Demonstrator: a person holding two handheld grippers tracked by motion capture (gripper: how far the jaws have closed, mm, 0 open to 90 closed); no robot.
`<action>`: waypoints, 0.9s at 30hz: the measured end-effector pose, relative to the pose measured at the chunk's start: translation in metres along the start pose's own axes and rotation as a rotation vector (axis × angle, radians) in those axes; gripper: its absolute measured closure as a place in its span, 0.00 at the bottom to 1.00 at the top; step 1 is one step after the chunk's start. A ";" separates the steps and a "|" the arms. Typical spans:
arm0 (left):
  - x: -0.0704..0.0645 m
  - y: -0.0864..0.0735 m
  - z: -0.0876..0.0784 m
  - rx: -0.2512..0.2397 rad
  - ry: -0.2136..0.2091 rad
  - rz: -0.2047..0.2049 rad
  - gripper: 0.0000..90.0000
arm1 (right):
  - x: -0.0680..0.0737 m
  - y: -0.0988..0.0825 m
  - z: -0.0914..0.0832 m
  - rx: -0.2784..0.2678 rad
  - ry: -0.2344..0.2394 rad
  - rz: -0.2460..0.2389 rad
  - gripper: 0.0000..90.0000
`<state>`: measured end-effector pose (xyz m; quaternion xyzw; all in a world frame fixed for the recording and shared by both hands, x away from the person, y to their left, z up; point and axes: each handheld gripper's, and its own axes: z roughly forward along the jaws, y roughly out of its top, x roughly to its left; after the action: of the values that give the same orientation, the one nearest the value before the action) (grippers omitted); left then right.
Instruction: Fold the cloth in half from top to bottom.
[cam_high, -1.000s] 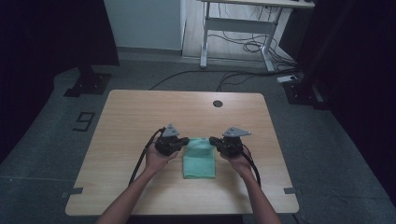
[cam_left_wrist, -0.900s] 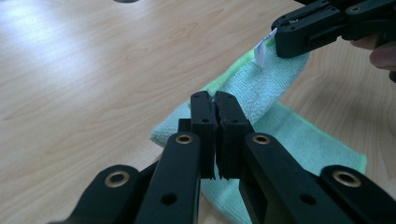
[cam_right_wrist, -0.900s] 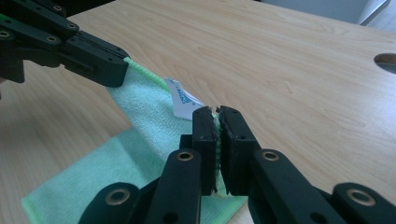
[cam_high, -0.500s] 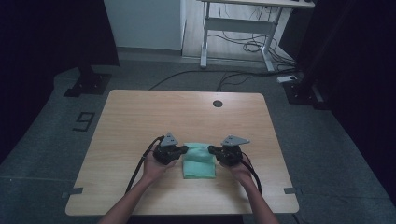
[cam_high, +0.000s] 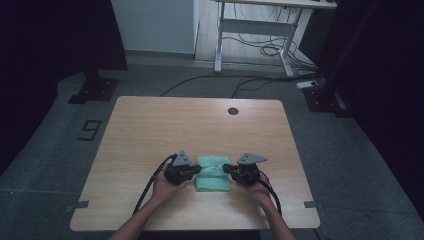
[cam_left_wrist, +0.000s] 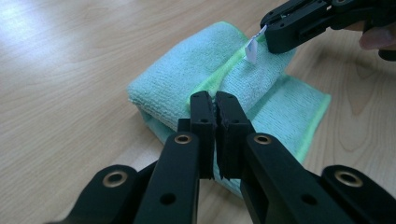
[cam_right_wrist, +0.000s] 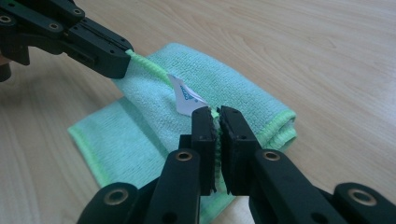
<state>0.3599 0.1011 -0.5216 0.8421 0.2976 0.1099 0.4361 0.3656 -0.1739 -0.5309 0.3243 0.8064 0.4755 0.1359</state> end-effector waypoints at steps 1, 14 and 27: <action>-0.001 -0.001 0.000 0.001 -0.004 0.000 0.96 | 0.001 -0.001 -0.001 -0.003 0.002 0.000 0.93; -0.006 -0.015 0.003 0.028 -0.021 -0.009 0.95 | 0.011 -0.017 -0.005 0.016 0.029 0.004 0.93; -0.013 -0.018 0.010 0.066 0.004 0.032 0.95 | 0.016 -0.025 -0.001 0.063 0.051 -0.010 0.93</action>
<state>0.3463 0.0946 -0.5411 0.8604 0.2885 0.1084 0.4059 0.3428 -0.1730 -0.5505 0.3123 0.8256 0.4575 0.1073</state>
